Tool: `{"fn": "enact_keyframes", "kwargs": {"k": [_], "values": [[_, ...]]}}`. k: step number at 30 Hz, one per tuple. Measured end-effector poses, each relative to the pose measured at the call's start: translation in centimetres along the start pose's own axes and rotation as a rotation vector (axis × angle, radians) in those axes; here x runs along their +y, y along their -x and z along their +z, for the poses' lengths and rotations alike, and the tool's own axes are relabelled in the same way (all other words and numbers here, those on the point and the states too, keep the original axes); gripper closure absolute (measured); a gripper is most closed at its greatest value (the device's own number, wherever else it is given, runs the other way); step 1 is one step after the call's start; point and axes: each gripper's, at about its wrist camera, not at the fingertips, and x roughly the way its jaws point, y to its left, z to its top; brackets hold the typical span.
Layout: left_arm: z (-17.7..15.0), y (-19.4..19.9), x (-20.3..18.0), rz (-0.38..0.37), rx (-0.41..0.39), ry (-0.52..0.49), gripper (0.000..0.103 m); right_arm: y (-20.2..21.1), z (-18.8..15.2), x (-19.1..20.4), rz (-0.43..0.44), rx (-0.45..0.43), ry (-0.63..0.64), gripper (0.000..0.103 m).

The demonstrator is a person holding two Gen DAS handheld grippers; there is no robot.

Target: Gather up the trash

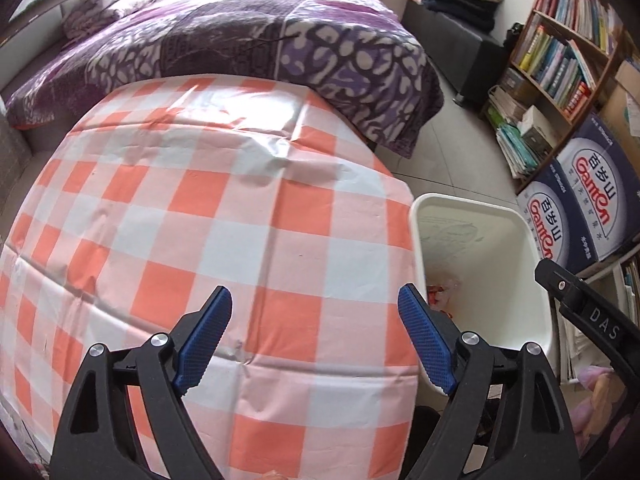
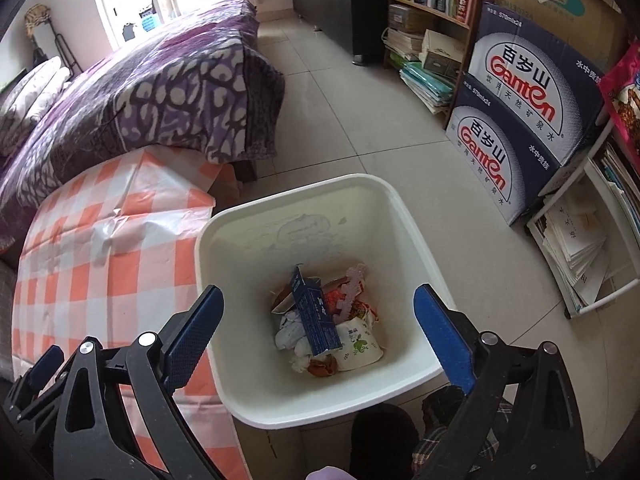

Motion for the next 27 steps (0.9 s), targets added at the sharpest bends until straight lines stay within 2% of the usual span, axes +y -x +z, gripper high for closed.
{"fn": "enact_keyframes", "kwargs": {"k": [5,12,23,27], "values": [[-1.1,0.2,2.7,0.067,-0.025,0.031,0.016,0.2,-1.3,2.9,0.0,-0.024,0.074,0.008],[-1.6,0.8,5.5,0.117,-0.058,0.077,0.015,0.0,-1.9,5.0,0.019,-0.046,0.101,0.007],[-1.0,2.1,6.9,0.14,-0.129,0.127,0.011,0.6,-2.3,6.1,0.06,-0.085,0.107,0.007],[-0.9,2.4,6.9,0.166,-0.16,0.122,0.007,0.8,-2.3,6.1,0.075,-0.093,0.103,0.007]]}}
